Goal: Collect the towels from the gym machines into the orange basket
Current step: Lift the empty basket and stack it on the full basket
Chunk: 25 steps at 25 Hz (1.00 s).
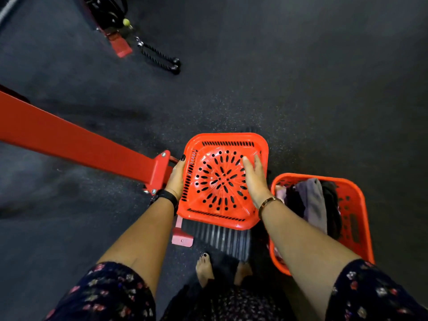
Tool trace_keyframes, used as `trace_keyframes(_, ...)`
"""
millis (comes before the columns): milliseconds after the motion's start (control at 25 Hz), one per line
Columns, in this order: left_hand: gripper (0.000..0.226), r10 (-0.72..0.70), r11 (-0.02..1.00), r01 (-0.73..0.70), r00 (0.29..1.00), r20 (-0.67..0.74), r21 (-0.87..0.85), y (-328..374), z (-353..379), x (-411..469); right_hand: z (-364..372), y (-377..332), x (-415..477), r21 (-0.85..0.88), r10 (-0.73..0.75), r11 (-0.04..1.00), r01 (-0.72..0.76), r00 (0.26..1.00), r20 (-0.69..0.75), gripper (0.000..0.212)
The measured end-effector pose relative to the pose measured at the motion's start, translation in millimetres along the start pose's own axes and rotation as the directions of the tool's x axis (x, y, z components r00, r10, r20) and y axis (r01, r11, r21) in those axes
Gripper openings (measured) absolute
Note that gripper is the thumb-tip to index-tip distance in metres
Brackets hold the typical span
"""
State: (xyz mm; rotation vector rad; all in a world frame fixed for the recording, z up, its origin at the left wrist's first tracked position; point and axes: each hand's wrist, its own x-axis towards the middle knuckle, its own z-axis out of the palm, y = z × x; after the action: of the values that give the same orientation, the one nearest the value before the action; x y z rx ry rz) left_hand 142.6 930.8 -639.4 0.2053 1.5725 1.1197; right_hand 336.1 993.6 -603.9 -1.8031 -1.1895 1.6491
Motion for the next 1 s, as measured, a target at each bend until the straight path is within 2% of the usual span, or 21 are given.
trace_keyframes(120, 0.043, -0.043, 0.999, 0.043, 0.999, -0.005, 0.002, 1.5, -4.3, 17.3, 6.4, 12.7, 15.7, -0.103, 0.041, 0.994, -0.043, 0.999, -0.019, 0.097)
trace_keyframes(240, 0.064, -0.094, 0.996, 0.094, 0.995, -0.023, -0.008, -3.7, -5.9, 45.8, 7.5, 26.8, 41.2, -0.198, 0.001, 0.98, -0.01, 0.999, -0.048, 0.086)
trace_keyframes(320, 0.054, -0.104, 0.994, 0.105, 0.993, -0.063, 0.008, -20.3, -13.7, 81.0, 10.7, 39.2, 64.2, -0.285, -0.012, 0.958, -0.011, 0.997, -0.079, 0.077)
trace_keyframes(400, 0.045, -0.115, 0.992, 0.117, 0.993, -0.034, 0.044, -41.5, -23.3, 114.3, 13.9, 50.7, 89.2, -0.366, -0.007, 0.93, -0.035, 0.994, -0.113, 0.074)
trace_keyframes(480, 0.05, -0.156, 0.98, 0.157, 0.988, -0.018, 0.12, -61.5, -31.8, 143.8, 18.0, 60.3, 109.5, -0.403, -0.017, 0.914, -0.047, 0.988, -0.154, 0.076)
trace_keyframes(640, 0.055, -0.219, 0.967, 0.22, 0.976, -0.024, 0.127, -105.2, -55.3, 198.4, 21.2, 78.2, 131.4, -0.425, -0.056, 0.903, -0.057, 0.967, -0.25, 0.08)
trace_keyframes(760, 0.072, -0.221, 0.959, 0.234, 0.971, -0.096, 0.159, -141.3, -72.8, 234.3, 24.9, 86.9, 133.4, -0.471, -0.186, 0.882, -0.019, 0.904, -0.385, 0.076)
trace_keyframes(840, 0.082, -0.231, 0.955, 0.249, 0.965, -0.122, 0.161, -147.9, -74.8, 238.8, 25.6, 87.9, 134.1, -0.519, -0.302, 0.854, -0.016, 0.798, -0.522, 0.069)
trace_keyframes(880, 0.085, -0.239, 0.95, 0.257, 0.964, -0.116, 0.178, -154.7, -77.0, 243.6, 23.4, 86.7, 136.2, -0.516, -0.294, 0.855, -0.06, 0.762, -0.576, 0.068)
trace_keyframes(920, 0.089, -0.247, 0.946, 0.264, 0.963, -0.107, 0.189, -164.3, -80.3, 250.0, 20.3, 85.9, 139.4, -0.503, -0.244, 0.855, -0.125, 0.759, -0.603, 0.07)
trace_keyframes(1000, 0.098, -0.25, 0.937, 0.277, 0.957, -0.145, 0.215, -173.6, -84.3, 254.4, 13.5, 87.9, 146.2, -0.497, -0.11, 0.833, -0.243, 0.808, -0.578, 0.076)
